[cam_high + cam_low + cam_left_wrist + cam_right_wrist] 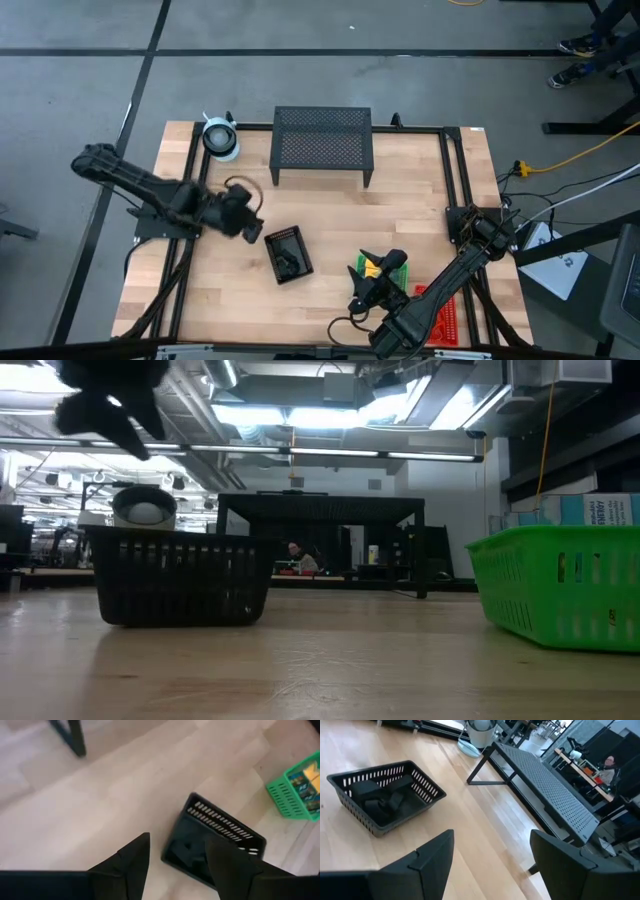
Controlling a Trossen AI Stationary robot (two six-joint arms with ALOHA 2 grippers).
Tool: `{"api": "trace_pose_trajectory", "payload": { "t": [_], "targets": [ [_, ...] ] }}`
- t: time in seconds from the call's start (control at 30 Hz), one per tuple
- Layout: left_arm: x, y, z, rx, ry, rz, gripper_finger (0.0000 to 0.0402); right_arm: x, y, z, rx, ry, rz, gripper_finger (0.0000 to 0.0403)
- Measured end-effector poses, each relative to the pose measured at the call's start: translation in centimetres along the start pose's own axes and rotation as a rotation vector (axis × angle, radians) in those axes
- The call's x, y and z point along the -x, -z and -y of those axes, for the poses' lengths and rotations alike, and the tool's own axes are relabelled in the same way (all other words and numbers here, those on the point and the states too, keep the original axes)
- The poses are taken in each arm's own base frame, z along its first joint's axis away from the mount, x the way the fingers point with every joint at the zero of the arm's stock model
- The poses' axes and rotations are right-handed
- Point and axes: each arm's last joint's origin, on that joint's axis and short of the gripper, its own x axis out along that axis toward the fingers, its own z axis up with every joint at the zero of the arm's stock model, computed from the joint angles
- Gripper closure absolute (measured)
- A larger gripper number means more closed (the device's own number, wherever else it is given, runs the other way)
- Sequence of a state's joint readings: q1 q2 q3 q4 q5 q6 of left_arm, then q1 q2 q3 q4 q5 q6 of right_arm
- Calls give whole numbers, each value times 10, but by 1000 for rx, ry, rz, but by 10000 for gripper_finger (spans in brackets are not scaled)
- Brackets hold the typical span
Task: Pick & Place Office Desk Supplies
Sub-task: Put the black bin with rubber bands on the shelf
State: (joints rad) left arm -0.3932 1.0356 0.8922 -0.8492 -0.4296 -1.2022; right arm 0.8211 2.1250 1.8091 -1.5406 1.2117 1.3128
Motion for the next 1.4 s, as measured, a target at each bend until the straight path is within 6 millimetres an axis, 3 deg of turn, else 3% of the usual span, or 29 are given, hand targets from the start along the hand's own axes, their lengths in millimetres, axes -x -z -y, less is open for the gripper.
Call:
{"api": "trace_pose_trajectory", "payload": {
  "t": [0.23,0.57,0.77,1.07,1.4],
  "targets": [
    [-11,38,16,187,-54,-26,217,-6,-3,1,44,23,23,140],
    [-76,85,43,205,-161,-229,217,-11,-4,2,35,31,11,140],
    [-89,82,48,173,-136,-236,221,-11,-4,1,24,22,-15,140],
    [-70,78,51,220,-60,-169,224,-12,-4,1,21,22,-16,140],
    [-78,62,47,255,-80,-98,226,-12,-4,-1,-4,11,-25,140]
  ]
}}
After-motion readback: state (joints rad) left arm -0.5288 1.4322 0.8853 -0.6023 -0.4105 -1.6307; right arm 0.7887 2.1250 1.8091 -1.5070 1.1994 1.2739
